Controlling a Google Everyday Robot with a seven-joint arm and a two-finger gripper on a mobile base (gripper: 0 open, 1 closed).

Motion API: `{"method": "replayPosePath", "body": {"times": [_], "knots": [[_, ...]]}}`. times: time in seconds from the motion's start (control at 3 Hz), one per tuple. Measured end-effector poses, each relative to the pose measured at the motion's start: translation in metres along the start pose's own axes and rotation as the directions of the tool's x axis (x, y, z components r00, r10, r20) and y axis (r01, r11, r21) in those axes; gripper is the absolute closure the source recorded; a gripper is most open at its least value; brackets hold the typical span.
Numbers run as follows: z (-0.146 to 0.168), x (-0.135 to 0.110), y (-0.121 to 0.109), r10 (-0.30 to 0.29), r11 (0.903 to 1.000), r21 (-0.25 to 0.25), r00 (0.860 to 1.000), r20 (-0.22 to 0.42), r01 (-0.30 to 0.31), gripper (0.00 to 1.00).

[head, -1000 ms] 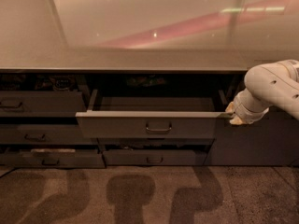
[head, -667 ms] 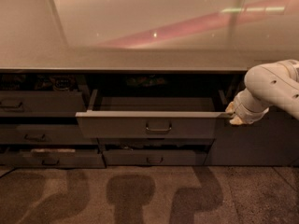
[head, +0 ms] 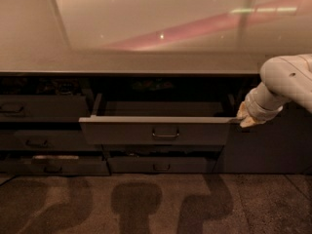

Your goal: Open top drawer

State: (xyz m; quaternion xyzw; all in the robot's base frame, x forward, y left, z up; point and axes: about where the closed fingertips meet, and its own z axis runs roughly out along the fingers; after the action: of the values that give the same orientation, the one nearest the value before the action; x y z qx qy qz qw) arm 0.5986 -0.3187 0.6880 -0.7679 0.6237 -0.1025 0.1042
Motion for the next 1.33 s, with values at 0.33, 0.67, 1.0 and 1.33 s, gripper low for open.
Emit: {"method": "replayPosePath", "body": {"times": [0.33,0.67,1.0,1.33], "knots": [[-0.044,-0.016,-0.001,-0.036,0.9972,0.067,0.998,0.055,0.032,1.00],[-0.090,-0.030,-0.003,-0.067,0.9894,0.135,0.993,0.094,0.054,1.00],[-0.113,-0.035,-0.006,-0.069,0.9858,0.160,0.992,0.105,0.051,1.00],[-0.111,-0.032,-0.001,-0.085,0.9876,0.148,0.970,0.227,0.051,1.00]]}}
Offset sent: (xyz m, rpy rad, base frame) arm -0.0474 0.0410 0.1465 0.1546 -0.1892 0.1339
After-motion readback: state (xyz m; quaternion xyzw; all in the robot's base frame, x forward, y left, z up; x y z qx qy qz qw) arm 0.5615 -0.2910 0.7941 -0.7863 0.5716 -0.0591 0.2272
